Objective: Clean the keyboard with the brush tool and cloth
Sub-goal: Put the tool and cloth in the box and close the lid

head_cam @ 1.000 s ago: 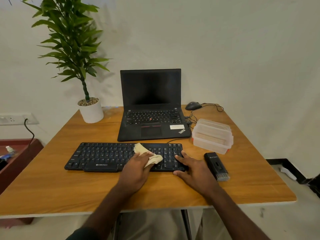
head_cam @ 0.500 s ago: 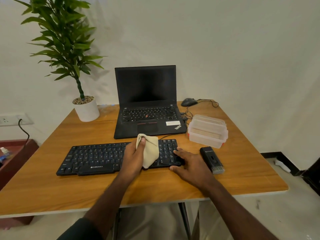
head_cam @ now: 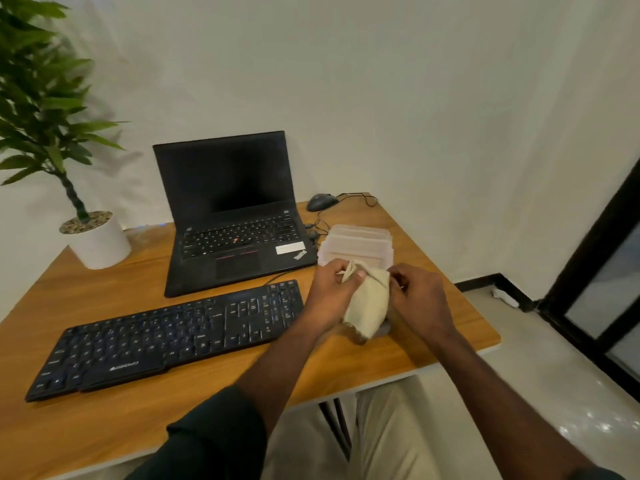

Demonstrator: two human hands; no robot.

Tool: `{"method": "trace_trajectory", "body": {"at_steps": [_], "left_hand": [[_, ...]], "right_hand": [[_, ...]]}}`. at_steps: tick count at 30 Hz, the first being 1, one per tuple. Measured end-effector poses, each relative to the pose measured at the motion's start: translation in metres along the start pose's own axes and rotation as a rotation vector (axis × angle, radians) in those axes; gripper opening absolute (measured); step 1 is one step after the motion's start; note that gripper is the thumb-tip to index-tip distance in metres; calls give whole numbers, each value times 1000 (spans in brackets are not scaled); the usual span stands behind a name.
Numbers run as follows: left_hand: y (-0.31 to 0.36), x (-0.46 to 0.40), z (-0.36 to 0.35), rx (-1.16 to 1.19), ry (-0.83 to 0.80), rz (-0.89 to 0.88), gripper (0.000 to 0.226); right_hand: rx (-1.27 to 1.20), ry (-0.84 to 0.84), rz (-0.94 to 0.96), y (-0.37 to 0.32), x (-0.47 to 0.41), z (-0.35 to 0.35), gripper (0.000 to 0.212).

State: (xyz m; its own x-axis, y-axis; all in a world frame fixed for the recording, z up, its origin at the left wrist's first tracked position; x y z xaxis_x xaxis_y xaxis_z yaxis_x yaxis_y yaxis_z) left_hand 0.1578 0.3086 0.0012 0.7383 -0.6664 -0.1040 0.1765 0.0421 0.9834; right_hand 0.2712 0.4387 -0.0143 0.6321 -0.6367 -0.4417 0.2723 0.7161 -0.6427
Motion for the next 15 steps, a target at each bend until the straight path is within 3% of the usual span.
{"method": "trace_trajectory", "body": {"at_steps": [3, 8, 15], "left_hand": [[-3, -11, -33, 0, -66, 18, 8], [-20, -24, -54, -694, -164, -197, 26], [-20, -23, -27, -654, -73, -247, 23]], "right_hand": [[16, 70, -93, 22, -7, 20, 8], [84, 25, -166, 40, -9, 28, 9], [115, -64, -94, 14, -7, 1, 9]]}}
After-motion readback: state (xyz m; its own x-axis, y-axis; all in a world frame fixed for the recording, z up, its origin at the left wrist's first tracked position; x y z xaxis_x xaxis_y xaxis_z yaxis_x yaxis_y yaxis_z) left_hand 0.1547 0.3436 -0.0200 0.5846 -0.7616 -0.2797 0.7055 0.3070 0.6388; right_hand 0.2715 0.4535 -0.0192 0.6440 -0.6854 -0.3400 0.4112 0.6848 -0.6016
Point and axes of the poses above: each hand's wrist, its own x-axis away from the middle knuckle, its own z-axis out of the back of the hand, y = z × x, the point moved 1 cm from there along -x, towards the middle knuckle, and after that the axes turned 4 degrees about -z, right-handed, at the moved point
